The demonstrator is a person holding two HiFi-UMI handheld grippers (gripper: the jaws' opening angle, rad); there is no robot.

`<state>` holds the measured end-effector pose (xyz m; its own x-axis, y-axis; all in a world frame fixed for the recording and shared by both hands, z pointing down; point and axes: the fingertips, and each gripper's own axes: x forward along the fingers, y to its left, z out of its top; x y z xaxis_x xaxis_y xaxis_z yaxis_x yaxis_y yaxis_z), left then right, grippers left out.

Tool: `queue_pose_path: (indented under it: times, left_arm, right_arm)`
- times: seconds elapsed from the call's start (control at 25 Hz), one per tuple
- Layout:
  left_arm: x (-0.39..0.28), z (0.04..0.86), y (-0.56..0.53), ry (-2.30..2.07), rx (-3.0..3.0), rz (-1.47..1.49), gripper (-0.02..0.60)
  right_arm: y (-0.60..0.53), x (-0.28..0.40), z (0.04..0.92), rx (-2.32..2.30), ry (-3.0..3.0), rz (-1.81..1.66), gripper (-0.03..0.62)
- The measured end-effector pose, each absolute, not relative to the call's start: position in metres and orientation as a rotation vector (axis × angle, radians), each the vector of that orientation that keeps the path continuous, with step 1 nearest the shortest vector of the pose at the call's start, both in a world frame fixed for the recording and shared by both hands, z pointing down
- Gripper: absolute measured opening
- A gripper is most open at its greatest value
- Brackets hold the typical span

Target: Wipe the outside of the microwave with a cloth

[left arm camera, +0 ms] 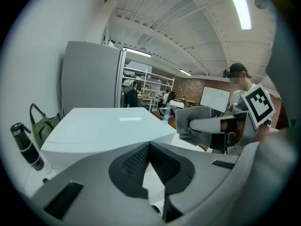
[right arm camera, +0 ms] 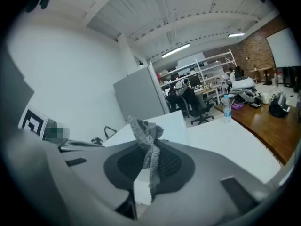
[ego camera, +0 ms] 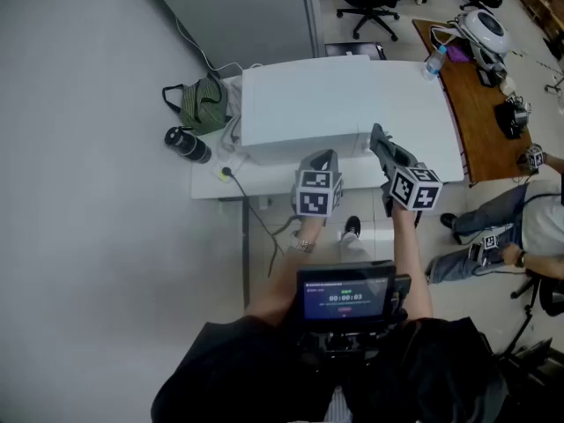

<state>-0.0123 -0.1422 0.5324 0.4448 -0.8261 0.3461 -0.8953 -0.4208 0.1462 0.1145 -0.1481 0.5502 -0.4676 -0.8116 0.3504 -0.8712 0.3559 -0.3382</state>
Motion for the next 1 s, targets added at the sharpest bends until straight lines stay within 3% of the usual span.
queue_pose_path:
  times: [0.16,0.44,0.68,1.0]
  left_arm:
    - [0.016,0.522,-0.182,-1.464,2.398,0.359,-0.003]
    - [0.032,0.521,-0.232,-1.498,2.393,0.445,-0.003]
    - [0.042,0.496,-0.274,-1.52,2.426,0.414,-0.003]
    - [0.016,0.475,-0.298,-1.558,2.425,0.349,-0.003]
  right_arm:
    - [-0.215,0.166,0.558,1.476,-2.475,0.765,0.044]
    - [-0.322,0.192,0.58,1.198,-2.469,0.892,0.044]
    - [-0.399,0.182,0.576,1.069,-2.454,0.89,0.044]
    - [-0.448,0.153,0.67,0.661,-2.432,1.342,0.044]
